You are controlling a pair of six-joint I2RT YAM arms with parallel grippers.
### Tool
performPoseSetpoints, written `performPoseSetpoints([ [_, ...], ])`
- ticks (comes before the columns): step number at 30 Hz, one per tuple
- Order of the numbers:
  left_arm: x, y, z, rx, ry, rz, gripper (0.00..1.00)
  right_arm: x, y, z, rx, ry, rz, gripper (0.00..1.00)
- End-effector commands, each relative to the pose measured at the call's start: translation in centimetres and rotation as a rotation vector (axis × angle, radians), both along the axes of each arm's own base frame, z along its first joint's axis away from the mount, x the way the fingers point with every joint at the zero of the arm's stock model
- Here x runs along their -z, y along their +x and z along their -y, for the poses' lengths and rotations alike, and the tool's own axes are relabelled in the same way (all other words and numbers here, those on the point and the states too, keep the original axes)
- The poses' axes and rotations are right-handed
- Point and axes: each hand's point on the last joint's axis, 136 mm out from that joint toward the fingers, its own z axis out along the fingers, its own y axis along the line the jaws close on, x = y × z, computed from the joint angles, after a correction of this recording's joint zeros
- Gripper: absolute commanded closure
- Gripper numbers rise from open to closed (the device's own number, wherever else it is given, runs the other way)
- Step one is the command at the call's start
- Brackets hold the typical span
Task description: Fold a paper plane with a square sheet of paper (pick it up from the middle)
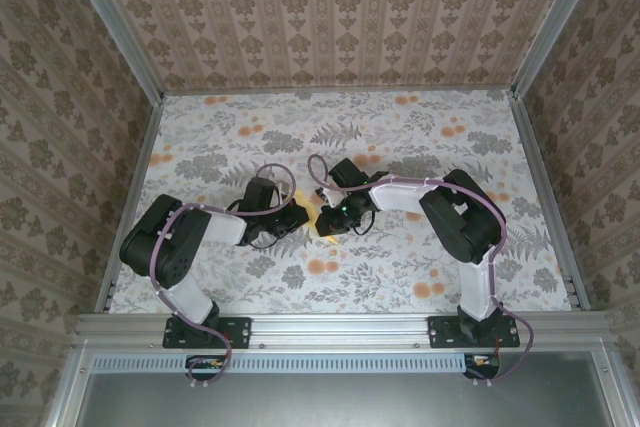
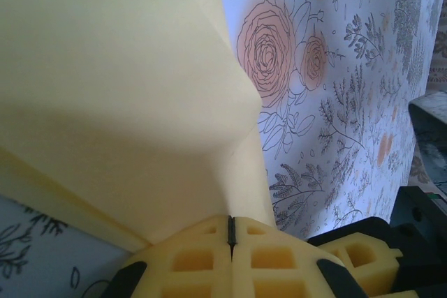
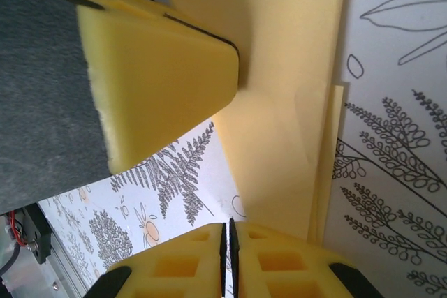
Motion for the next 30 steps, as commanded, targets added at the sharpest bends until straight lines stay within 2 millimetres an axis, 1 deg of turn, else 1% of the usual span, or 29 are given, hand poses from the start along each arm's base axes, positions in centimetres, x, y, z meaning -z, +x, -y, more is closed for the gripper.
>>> performPoseSetpoints([
  [1,2.6,-1.3,-1.9,-0.028,0.092,-0.084,0.98,1.6,-1.0,0.9,0.005,-0.03,-0.062,0.87],
  [7,3.8,-1.9,-2.9,-0.042,0.149,-0.127,1.0,2.5,-2.2,1.7,-0.001,-0.033,-0.096,0.88],
  [13,5.1,-2.9,-4.3,-0.064,0.212,-0.183,1.0,2.5,-3.8,2.9,-0.01,-0.016,-0.125,0.9],
  [18,5.8,-3.4,-5.3,-0.089,0.245,-0.217,1.0,2.8,-5.3,4.2,-0.018,-0.022,-0.148,0.9],
  [21,5.9,-3.5,-5.4,-0.089,0.242,-0.22,1.0,3.1,-6.0,5.1,-0.015,-0.035,-0.16,0.9],
  [24,5.7,-3.3,-5.1,-0.083,0.227,-0.21,1.0,2.8,-6.3,5.8,-0.009,-0.031,-0.157,0.9],
  [26,5.5,-3.2,-4.9,-0.076,0.219,-0.206,1.0,2.5,-6.3,5.9,-0.007,-0.021,-0.147,0.9],
  [30,5.2,-2.9,-4.4,-0.058,0.202,-0.197,1.0,1.6,-5.9,5.3,-0.007,0.009,-0.128,0.89],
])
